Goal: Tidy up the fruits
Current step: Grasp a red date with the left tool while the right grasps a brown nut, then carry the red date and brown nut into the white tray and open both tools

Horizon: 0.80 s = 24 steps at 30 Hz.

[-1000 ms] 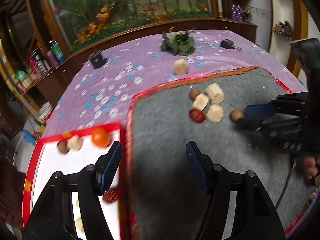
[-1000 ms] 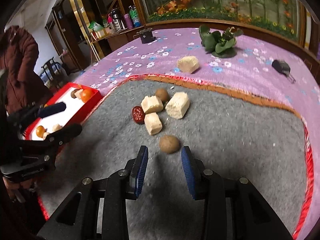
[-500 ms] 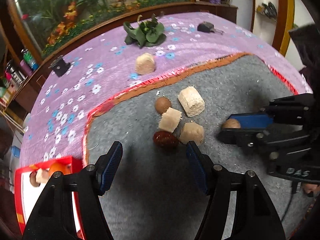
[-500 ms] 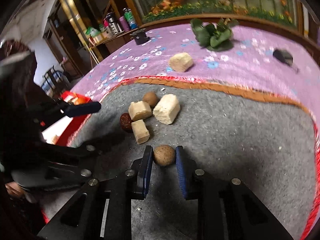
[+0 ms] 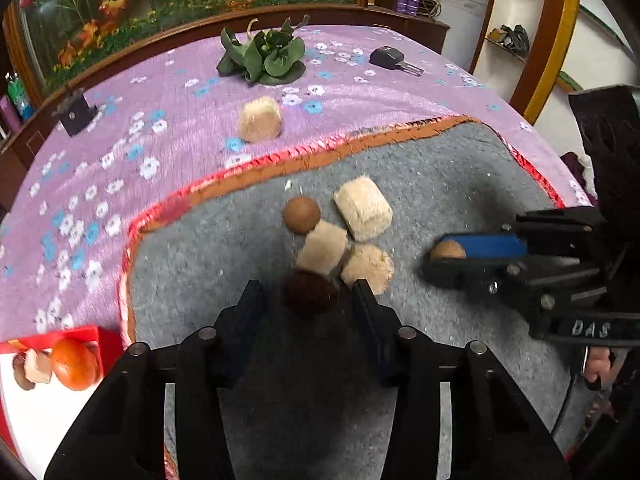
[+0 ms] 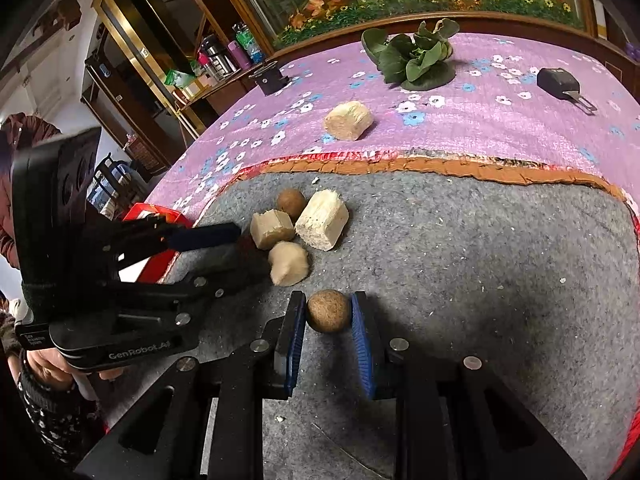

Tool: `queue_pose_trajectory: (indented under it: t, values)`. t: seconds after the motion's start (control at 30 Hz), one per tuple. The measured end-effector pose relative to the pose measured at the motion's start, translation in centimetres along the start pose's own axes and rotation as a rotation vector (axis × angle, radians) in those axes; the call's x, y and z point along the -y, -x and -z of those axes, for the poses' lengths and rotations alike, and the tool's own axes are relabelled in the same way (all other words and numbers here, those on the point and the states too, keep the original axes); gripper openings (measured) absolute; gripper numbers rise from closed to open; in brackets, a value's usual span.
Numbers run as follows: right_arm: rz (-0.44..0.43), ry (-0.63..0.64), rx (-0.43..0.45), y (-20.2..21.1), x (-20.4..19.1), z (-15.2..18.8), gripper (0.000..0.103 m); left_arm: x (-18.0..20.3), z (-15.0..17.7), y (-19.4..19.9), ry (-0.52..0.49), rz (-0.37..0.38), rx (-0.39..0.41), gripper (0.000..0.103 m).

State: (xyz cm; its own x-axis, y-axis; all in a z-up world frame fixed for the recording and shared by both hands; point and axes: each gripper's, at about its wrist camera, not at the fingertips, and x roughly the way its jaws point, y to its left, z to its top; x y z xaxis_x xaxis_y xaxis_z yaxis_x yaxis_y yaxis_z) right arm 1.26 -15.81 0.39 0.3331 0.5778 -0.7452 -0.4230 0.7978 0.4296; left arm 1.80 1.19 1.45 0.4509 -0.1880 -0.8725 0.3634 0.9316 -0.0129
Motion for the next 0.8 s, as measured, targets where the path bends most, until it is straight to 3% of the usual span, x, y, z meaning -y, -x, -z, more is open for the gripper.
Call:
queue_pose_trajectory:
  t: [0.13, 0.37, 0.6, 0.7, 0.8]
  values:
    - [-0.002, -0.007, -0.003, -0.1, 0.2, -0.1, 0.024, 0.3, 0.4, 0.9, -0.079, 0.008, 0.019, 0.042]
    - [-0.008, -0.016, -0.005, -0.1, 0.4, -0.2, 0.024, 1.1, -0.4, -0.5, -0.195, -0.027, -0.035, 0.042]
    - [-0.009, -0.018, -0.004, -0.1, 0.5, -0.2, 0.024, 0.5, -0.6, -0.8, -0.141, -0.011, -0.009, 0.036]
    - [-0.006, -0.017, 0.0, -0.1, 0.4, -0.2, 0.024, 0.4, -0.2, -0.5, -0.111, -0.037, 0.006, 0.024]
    - [-0.001, -0.012, 0.011, 0.0, 0.3, -0.1, 0.024, 0.0, 0.3, -0.1, -0.068, -0.032, 0.016, 0.024]
